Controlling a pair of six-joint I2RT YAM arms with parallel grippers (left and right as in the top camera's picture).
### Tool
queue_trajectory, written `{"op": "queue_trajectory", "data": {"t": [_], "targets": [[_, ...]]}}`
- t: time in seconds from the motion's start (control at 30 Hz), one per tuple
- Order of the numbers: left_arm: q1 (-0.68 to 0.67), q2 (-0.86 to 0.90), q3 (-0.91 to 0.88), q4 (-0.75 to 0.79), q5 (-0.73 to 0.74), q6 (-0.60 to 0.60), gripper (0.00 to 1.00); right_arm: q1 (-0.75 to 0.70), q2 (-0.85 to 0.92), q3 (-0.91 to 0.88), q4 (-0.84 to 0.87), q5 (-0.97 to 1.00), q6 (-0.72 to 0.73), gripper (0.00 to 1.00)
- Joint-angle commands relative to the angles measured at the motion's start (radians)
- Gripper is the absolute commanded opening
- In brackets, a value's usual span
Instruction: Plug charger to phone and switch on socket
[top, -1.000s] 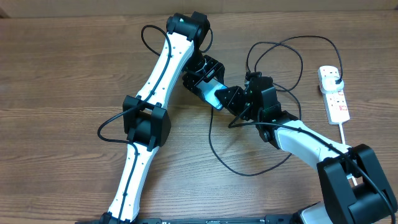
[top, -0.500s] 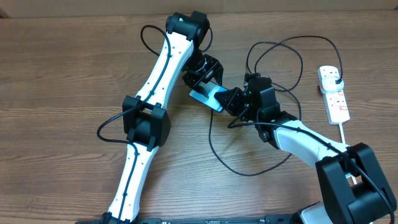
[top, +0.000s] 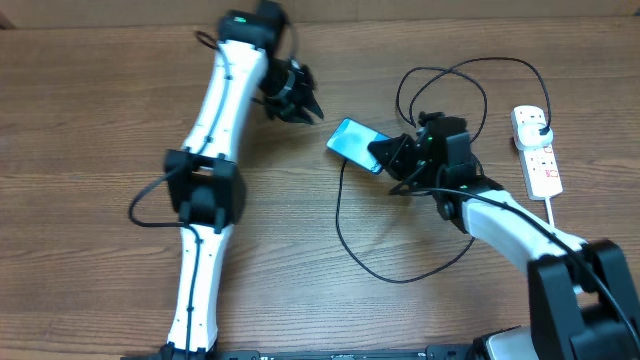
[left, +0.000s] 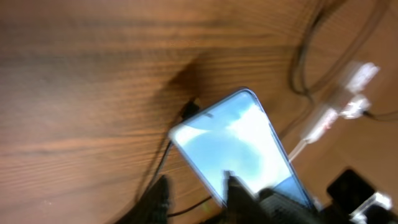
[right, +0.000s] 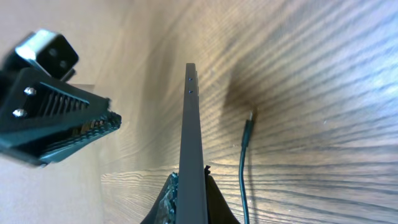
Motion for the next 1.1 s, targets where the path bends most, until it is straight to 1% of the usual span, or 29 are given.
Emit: {"op": "queue_trajectory", "data": {"t": [0.0, 0.07, 0.1, 0.13, 0.17, 0.23, 0.3, 0.37, 0.5, 0.57, 0.6, 0.67, 0.7, 0.8, 0.87, 0.93, 0.97, 1.0, 1.07], "targets": [[0.101, 0.007, 0.021, -0.015, 0.195, 0.252, 0.57, -0.021, -0.117, 0.026, -0.019, -0.019, -0.077, 0.04], [0.146, 0.007, 0.021, -0.062, 0.184, 0.275, 0.64, -0.027, -0.158, 0.026, -0.049, -0.019, -0.105, 0.04], [0.178, 0.003, 0.02, -0.101, 0.16, 0.302, 0.66, -0.028, -0.187, 0.026, -0.07, -0.016, -0.113, 0.04], [0.193, -0.004, 0.02, -0.101, 0.156, 0.329, 0.84, -0.029, -0.206, 0.026, -0.085, -0.012, -0.113, 0.04], [0.207, -0.028, 0.02, -0.101, 0.155, 0.33, 0.92, -0.029, -0.233, 0.026, -0.105, -0.008, -0.117, 0.04], [0.215, -0.069, 0.02, -0.101, 0.133, 0.329, 0.93, -0.03, -0.261, 0.026, -0.124, -0.008, -0.116, 0.04], [0.216, -0.132, 0.02, -0.101, 0.071, 0.328, 0.94, -0.031, -0.287, 0.026, -0.143, -0.009, -0.116, 0.04], [0.216, -0.25, 0.02, -0.101, -0.017, 0.329, 0.96, -0.031, -0.306, 0.026, -0.158, -0.009, -0.116, 0.04], [0.211, -0.447, -0.021, -0.101, -0.119, 0.332, 0.98, -0.031, -0.317, 0.026, -0.163, -0.013, -0.115, 0.04], [0.204, -0.568, -0.114, -0.101, -0.226, 0.309, 0.99, -0.031, -0.318, 0.026, -0.163, -0.017, -0.115, 0.04], [0.2, -0.607, -0.153, -0.101, -0.253, 0.301, 1.0, -0.031, -0.318, 0.026, -0.163, -0.019, -0.115, 0.04], [0.194, -0.718, -0.297, -0.098, -0.294, 0.297, 1.0, -0.031, -0.318, 0.026, -0.163, -0.02, -0.113, 0.04], [0.194, -0.75, -0.346, -0.098, -0.294, 0.298, 1.0, -0.031, -0.318, 0.026, -0.162, -0.02, -0.112, 0.04], [0.194, -0.873, -0.607, -0.024, -0.25, 0.29, 1.0, -0.03, -0.318, 0.026, -0.154, -0.021, -0.079, 0.04], [0.194, -0.929, -0.747, 0.067, -0.202, 0.283, 0.99, -0.03, -0.317, 0.026, -0.151, -0.021, -0.054, 0.04], [0.194, -0.993, -0.91, 0.201, -0.13, 0.244, 1.0, -0.03, -0.318, 0.026, -0.151, -0.024, -0.029, 0.04], [0.194, -1.032, -1.019, 0.306, -0.068, 0.205, 1.0, -0.029, -0.317, 0.026, -0.151, -0.024, -0.009, 0.04], [0.194, -1.052, -1.086, 0.378, -0.034, 0.166, 1.0, -0.028, -0.317, 0.026, -0.15, -0.023, 0.017, 0.04], [0.189, -1.082, -1.236, 0.552, 0.035, 0.043, 1.0, -0.028, -0.317, 0.026, -0.125, -0.016, 0.08, 0.04]]}}
